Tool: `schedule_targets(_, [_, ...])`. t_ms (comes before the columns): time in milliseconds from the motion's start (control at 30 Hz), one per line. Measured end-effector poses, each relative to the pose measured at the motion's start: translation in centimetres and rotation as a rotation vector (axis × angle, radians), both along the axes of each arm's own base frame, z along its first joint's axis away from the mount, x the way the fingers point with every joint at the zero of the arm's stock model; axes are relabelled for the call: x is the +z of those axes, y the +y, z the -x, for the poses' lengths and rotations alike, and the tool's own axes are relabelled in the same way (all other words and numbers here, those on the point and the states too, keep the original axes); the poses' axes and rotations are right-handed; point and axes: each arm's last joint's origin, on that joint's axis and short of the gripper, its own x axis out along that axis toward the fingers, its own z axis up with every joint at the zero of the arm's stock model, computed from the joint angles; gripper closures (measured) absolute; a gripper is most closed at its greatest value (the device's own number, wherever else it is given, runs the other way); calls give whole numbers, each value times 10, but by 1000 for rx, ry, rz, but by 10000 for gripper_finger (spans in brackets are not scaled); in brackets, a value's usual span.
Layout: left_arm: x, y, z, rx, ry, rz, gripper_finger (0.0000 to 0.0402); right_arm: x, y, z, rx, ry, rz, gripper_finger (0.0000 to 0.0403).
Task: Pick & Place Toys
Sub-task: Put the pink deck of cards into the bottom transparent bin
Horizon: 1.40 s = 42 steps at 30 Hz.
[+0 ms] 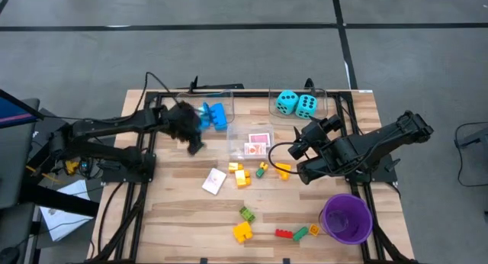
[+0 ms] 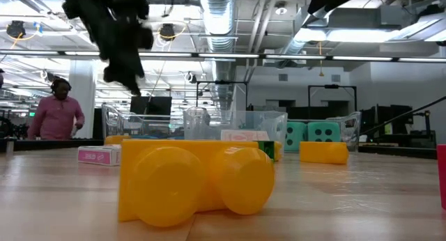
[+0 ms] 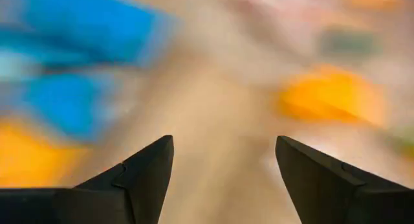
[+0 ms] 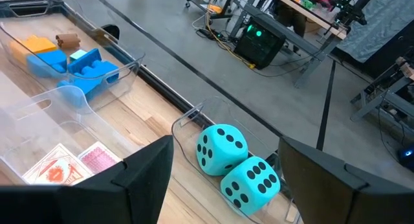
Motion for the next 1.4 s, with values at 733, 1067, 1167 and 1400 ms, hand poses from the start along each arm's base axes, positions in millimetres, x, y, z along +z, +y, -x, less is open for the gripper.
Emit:
schedule_targets(733, [63,-150,-31,25,-284,-316,8,-1,0,0,2,5,-25,131])
schedule_targets(1067, [8,-161,-51,149,3,-187,4,-5,0,0,3,21,-23,131])
schedule_targets(1167, [-7,-165,-58,176,55,-186,4,-5,0,0,3,21,-23,131])
schedule_targets(1400, [-40,-165,-71,215,194,-151,2,-5,0,0,3,21,-23,131])
